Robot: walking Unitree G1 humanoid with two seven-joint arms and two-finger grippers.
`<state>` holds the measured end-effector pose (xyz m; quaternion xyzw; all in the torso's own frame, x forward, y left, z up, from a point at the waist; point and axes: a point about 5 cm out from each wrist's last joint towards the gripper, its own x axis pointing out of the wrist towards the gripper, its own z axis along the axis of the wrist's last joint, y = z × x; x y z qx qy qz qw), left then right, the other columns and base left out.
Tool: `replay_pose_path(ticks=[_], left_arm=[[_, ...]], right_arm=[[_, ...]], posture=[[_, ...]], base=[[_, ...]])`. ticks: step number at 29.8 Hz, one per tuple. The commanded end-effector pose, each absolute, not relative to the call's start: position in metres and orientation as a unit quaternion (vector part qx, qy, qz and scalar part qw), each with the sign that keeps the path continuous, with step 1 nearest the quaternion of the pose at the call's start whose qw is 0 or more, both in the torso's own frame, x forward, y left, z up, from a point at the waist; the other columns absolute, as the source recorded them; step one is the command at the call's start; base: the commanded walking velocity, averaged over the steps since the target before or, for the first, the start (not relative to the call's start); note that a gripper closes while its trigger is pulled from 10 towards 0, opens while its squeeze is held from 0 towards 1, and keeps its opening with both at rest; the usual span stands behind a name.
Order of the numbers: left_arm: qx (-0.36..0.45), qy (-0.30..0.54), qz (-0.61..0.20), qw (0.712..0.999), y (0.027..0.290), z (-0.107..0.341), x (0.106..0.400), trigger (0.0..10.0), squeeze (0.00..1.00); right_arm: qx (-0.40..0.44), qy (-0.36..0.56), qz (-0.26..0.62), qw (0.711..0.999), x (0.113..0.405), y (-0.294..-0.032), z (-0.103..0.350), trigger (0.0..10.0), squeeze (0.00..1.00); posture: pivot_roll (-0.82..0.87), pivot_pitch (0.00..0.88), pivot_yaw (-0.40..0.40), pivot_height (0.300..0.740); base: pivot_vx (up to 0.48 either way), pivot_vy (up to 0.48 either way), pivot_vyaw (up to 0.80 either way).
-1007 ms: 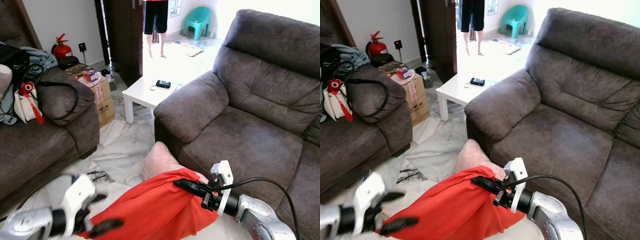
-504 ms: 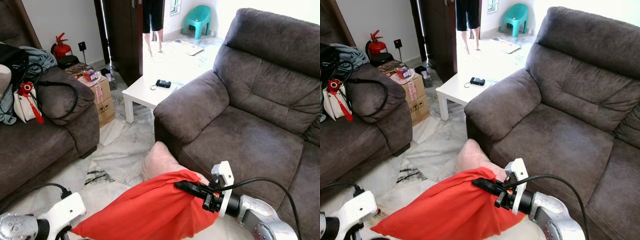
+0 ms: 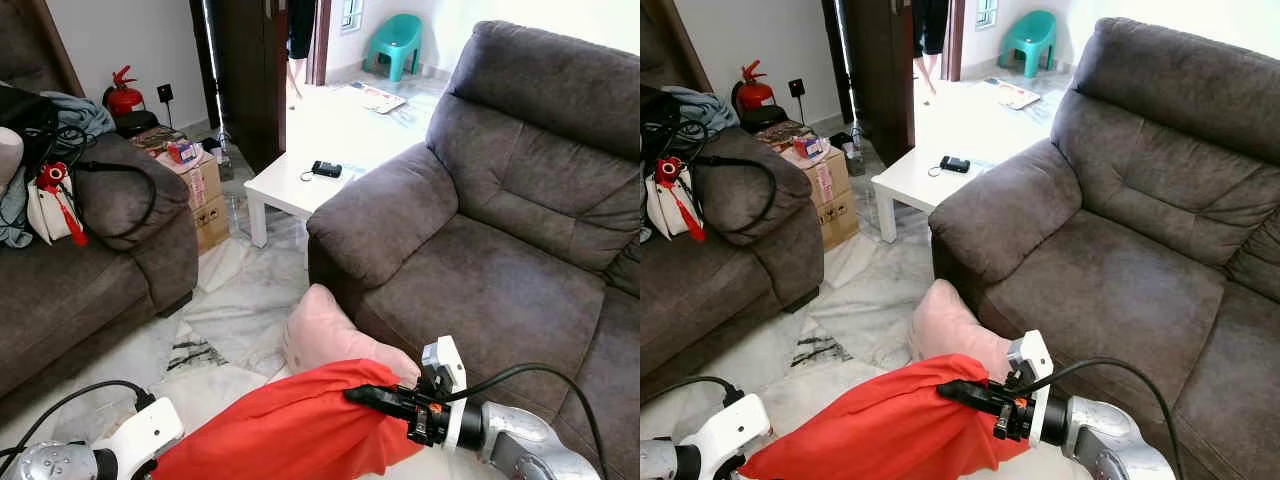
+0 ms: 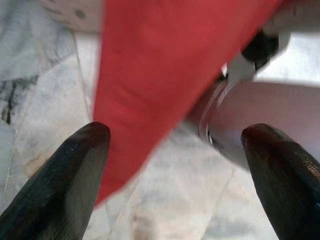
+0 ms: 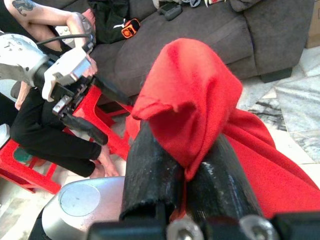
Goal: Move the pillow to the sofa from floor
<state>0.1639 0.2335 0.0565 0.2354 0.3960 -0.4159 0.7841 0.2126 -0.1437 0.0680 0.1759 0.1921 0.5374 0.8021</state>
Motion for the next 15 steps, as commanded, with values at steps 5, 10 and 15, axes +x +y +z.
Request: replay_pose_path(ticks=[5, 10, 15], left_arm=[[0.324, 0.431, -0.432, 0.723, 0.244, 0.041, 0.154, 10.0, 0.00], [0.361, 0.427, -0.420, 0.714, 0.253, 0.043, 0.158, 10.0, 0.00], [0.424, 0.382, -0.392, 0.721, 0.261, 0.055, 0.176, 10.0, 0.00]], right_arm=[[0.167, 0.126, 0.571, 0.794, 0.220, -0.140, 0.095, 10.0, 0.00], [0.168, 0.128, 0.568, 0.795, 0.220, -0.143, 0.096, 10.0, 0.00], [0.171, 0.126, 0.572, 0.792, 0.218, -0.145, 0.097, 10.0, 0.00]], posture=[[0.11, 0.000, -0.083, 0.740], [0.11, 0.000, -0.083, 0.740], [0.11, 0.000, -0.084, 0.740]], base=[[0.000, 0.000, 0.00], [0.000, 0.000, 0.00], [0.000, 0.000, 0.00]])
